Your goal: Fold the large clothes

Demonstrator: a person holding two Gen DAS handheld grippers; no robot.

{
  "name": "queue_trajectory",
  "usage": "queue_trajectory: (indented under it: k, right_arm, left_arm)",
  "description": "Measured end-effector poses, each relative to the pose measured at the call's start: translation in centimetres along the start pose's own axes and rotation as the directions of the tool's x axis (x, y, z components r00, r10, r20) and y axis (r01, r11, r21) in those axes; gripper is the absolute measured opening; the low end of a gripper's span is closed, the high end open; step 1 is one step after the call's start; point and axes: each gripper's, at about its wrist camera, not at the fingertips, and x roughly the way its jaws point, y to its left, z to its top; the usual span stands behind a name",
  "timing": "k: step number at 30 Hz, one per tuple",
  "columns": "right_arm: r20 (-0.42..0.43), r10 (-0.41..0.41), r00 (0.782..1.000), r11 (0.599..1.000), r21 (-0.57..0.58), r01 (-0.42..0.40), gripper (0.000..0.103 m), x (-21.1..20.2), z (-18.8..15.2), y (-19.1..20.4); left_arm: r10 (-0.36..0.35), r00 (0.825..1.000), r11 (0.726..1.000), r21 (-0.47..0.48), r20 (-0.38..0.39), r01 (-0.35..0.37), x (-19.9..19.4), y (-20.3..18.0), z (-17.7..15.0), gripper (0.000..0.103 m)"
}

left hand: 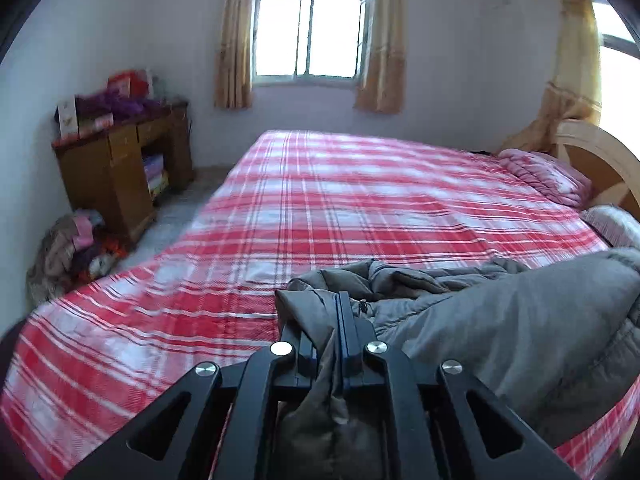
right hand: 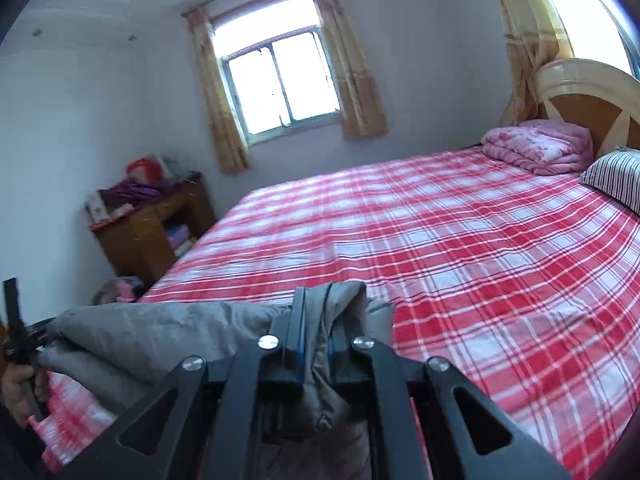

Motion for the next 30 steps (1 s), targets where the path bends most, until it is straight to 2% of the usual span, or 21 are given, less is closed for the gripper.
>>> queue_trajectory:
  k: [2, 3, 5, 6, 7, 9, 10, 12, 13, 14, 15, 16, 18, 20, 23, 25, 26, 28, 30]
  right_arm:
    - [-0.038, -0.026, 0.999, 0.999, 0.023, 0.027, 0.009, 3.6, -0.1, -0.7]
    - [-0.051, -0.035, 0.998, 0.999, 0.026, 0.037, 0.009, 4.7, -0.4, -1.2]
    - [-0.071, -0.055, 0.996, 0.998, 0.028, 0.057, 0.009, 6.6, -0.7, -1.9]
    - [-0.085, -0.061, 0.995, 0.997, 0.034, 0.064, 0.009, 7.7, -0.8, -2.3]
    - [-0.097, -0.066, 0.993, 0.997, 0.040, 0.070, 0.009, 8.4, -0.8, -2.8]
    - [-0.118, -0.079, 0.990, 0.995, 0.046, 0.085, 0.010, 9.8, -0.8, -3.5]
    - [-0.127, -0.099, 0.987, 0.994, 0.040, 0.105, 0.012, 10.6, -0.7, -3.6]
    - [-0.139, -0.150, 0.979, 0.987, 0.040, 0.157, 0.038, 12.0, -0.4, -3.9]
    - [-0.140, -0.170, 0.976, 0.982, 0.060, 0.179, 0.071, 12.5, -0.1, -4.2]
    - [-0.114, -0.195, 0.974, 0.975, 0.089, 0.206, 0.078, 12.5, 0.2, -4.5]
    - [-0.095, -0.212, 0.973, 0.970, 0.096, 0.221, 0.078, 12.5, 0.4, -4.3]
    - [-0.090, -0.231, 0.969, 0.968, 0.080, 0.238, 0.078, 12.4, 0.5, -3.7]
    - [-0.078, -0.259, 0.963, 0.964, 0.038, 0.262, 0.078, 12.0, 0.3, -1.9]
    - [-0.069, -0.224, 0.972, 0.974, -0.002, 0.225, 0.079, 11.6, -0.6, 0.7]
    - [-0.092, -0.174, 0.981, 0.975, -0.155, 0.158, 0.079, 12.5, -2.8, 5.8]
    - [-0.112, -0.149, 0.983, 0.971, -0.206, 0.123, 0.079, 13.4, -3.7, 7.6]
    - [-0.114, -0.154, 0.982, 0.965, -0.233, 0.124, 0.080, 13.7, -4.1, 8.5]
    - [-0.139, -0.160, 0.977, 0.958, -0.261, 0.120, 0.082, 15.1, -4.5, 9.1]
    - [-0.178, -0.170, 0.969, 0.953, -0.280, 0.115, 0.082, 16.5, -5.0, 9.3]
  left_arm:
    - [0.022, 0.999, 0.999, -0.045, -0.028, -0.023, 2.1, 0.6, 0.3, 0.015]
    - [0.044, 0.998, 0.997, -0.064, -0.034, -0.046, 3.0, 0.8, 0.7, 0.022]
    - [0.113, 0.994, 0.989, -0.100, -0.004, -0.113, 3.4, 1.5, 1.7, 0.046]
    - [0.167, 0.985, 0.980, -0.116, 0.030, -0.163, 3.2, 1.9, 2.3, 0.070]
    - [0.224, 0.972, 0.967, -0.140, 0.074, -0.213, 2.9, 2.3, 2.9, 0.088]
    - [0.289, 0.948, 0.949, -0.166, 0.129, -0.267, 2.6, 2.6, 3.6, 0.091]
    - [0.331, 0.934, 0.937, -0.159, 0.131, -0.310, 2.7, 2.5, 3.9, 0.091]
    - [0.443, 0.888, 0.893, -0.150, 0.125, -0.425, 2.7, 1.7, 4.4, 0.091]
    - [0.473, 0.870, 0.879, -0.140, 0.138, -0.456, 2.5, 1.0, 4.4, 0.091]
    - [0.501, 0.852, 0.865, -0.129, 0.155, -0.485, 2.2, 0.1, 4.3, 0.091]
    - [0.519, 0.836, 0.854, -0.121, 0.176, -0.505, 1.8, -1.0, 4.0, 0.091]
    - [0.506, 0.837, 0.863, -0.104, 0.209, -0.495, 1.4, -2.4, 3.5, 0.091]
    - [0.460, 0.852, 0.885, -0.058, 0.250, -0.461, 1.3, -4.6, 2.8, 0.092]
    - [0.426, 0.866, 0.894, 0.027, 0.261, -0.448, 2.4, -7.6, 1.9, 0.095]
    - [0.434, 0.865, 0.864, 0.158, 0.250, -0.479, 5.6, -11.6, 0.8, 0.095]
    - [0.442, 0.872, 0.850, 0.214, 0.211, -0.482, 7.9, -13.0, 0.5, 0.096]
    - [0.459, 0.867, 0.834, 0.243, 0.192, -0.496, 9.1, -13.4, 0.1, 0.096]
    - [0.511, 0.843, 0.799, 0.268, 0.169, -0.538, 11.5, -13.2, -0.5, 0.096]
    - [0.549, 0.827, 0.784, 0.268, 0.120, -0.559, 13.8, -12.3, -1.1, 0.096]
